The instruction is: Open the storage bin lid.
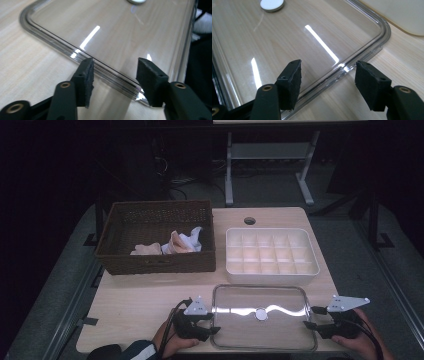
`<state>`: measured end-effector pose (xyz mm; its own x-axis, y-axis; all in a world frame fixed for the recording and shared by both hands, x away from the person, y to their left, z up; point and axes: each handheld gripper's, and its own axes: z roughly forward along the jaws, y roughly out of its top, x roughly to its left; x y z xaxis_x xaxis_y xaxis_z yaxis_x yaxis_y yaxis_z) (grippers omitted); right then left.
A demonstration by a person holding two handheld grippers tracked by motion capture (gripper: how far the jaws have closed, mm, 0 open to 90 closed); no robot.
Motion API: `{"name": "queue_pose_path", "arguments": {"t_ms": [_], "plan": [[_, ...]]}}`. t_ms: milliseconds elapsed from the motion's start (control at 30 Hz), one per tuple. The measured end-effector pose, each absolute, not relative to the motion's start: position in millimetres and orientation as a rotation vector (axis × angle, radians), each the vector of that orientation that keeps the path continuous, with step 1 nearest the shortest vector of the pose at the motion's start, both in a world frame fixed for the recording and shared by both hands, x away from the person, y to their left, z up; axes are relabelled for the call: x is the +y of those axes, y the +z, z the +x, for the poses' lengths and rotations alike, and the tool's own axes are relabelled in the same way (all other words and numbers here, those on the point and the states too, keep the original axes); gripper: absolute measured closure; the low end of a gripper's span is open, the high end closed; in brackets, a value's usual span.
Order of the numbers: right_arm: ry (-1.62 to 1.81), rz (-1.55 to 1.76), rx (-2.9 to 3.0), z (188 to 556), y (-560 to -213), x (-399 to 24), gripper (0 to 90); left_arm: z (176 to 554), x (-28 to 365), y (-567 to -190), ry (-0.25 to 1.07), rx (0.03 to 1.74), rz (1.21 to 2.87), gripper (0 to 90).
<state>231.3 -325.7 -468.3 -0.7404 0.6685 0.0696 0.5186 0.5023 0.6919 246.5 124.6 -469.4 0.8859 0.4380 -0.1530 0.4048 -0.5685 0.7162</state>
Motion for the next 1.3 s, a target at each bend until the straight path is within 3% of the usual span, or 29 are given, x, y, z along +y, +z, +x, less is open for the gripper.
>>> {"name": "queue_pose_path", "arguments": {"t_ms": [400, 700, 967, 1067, 1100, 1133, 1167, 1300], "plan": [[0.881, 1.107, 2.43, 234, -461, -338, 44.2, 253, 93, -470, 0.053, 0.552, 2.25, 48.1], [0.846, 1.222, 2.33, 243, -461, -345, 64.7, 266, 70, -470, 0.045, 0.503, 2.259, 47.8], [0.824, 1.259, 2.319, 253, -460, -349, 67.4, 268, 65, -469, 0.038, 0.484, 2.273, 47.4], [0.814, 1.255, 2.321, 256, -460, -348, 66.8, 266, 63, -468, 0.055, 0.449, 2.289, 46.4], [0.778, 1.239, 2.307, 257, -459, -344, 58.5, 260, 60, -465, 0.112, 0.347, 2.321, 46.3], [0.778, 1.239, 2.307, 257, -459, -344, 58.5, 260, 60, -465, 0.112, 0.347, 2.321, 44.8], [0.757, 1.209, 2.307, 259, -456, -338, 52.5, 262, 61, -460, 0.099, 0.331, 2.337, 40.5], [0.84, 1.159, 2.32, 262, -442, -323, 48.3, 276, 80, -451, 0.089, 0.373, 2.294, 36.2]]}}
